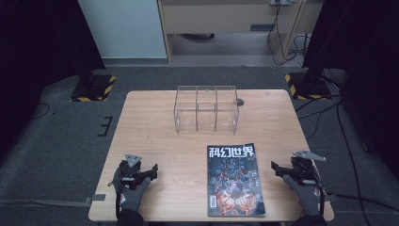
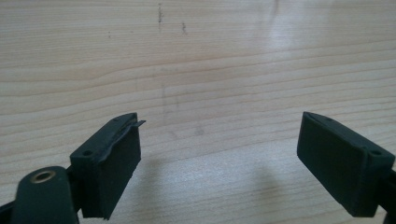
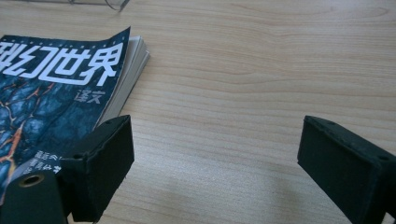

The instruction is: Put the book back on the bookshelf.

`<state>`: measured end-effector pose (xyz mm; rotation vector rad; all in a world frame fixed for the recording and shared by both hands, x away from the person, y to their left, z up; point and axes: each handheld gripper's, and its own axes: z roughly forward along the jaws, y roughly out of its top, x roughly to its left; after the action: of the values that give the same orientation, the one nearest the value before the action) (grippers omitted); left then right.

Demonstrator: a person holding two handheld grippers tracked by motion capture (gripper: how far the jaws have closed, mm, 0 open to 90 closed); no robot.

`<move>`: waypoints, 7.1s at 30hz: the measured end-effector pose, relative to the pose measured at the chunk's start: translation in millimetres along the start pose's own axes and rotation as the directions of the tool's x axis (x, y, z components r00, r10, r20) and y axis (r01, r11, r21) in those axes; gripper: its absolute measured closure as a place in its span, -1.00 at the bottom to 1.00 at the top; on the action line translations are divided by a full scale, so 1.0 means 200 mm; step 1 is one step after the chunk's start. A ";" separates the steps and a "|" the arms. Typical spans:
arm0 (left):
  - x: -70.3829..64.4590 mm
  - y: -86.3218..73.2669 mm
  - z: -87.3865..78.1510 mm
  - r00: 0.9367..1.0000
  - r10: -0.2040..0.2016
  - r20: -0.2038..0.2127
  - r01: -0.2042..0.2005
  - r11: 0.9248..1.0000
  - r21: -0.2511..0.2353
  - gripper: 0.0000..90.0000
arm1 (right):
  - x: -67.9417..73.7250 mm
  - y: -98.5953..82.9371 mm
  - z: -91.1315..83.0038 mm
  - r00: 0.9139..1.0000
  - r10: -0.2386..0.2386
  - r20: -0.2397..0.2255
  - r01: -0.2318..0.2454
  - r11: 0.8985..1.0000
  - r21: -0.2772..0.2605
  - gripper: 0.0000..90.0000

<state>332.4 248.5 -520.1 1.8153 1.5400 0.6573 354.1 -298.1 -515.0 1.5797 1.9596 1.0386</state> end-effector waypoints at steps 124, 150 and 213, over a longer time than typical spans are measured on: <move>-0.94 -0.08 0.06 0.889 0.242 0.388 -0.259 0.966 -0.010 -0.55 | 0.40 -0.08 0.11 0.969 -0.049 -0.241 0.069 0.995 0.077 -0.52; -0.99 -0.08 0.07 0.887 0.245 0.392 -0.263 0.965 -0.010 -0.60 | 0.40 -0.09 0.11 0.967 -0.040 -0.253 0.058 0.996 0.067 -0.52; -1.01 -0.09 0.07 0.886 0.246 0.393 -0.264 0.965 -0.009 -0.62 | 0.32 -0.10 0.04 0.894 0.182 -0.410 -0.189 0.982 0.024 -0.20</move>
<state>294.7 49.5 -534.2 2.0556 1.0684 0.3447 328.7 -236.8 -527.0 1.6690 2.0780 1.5721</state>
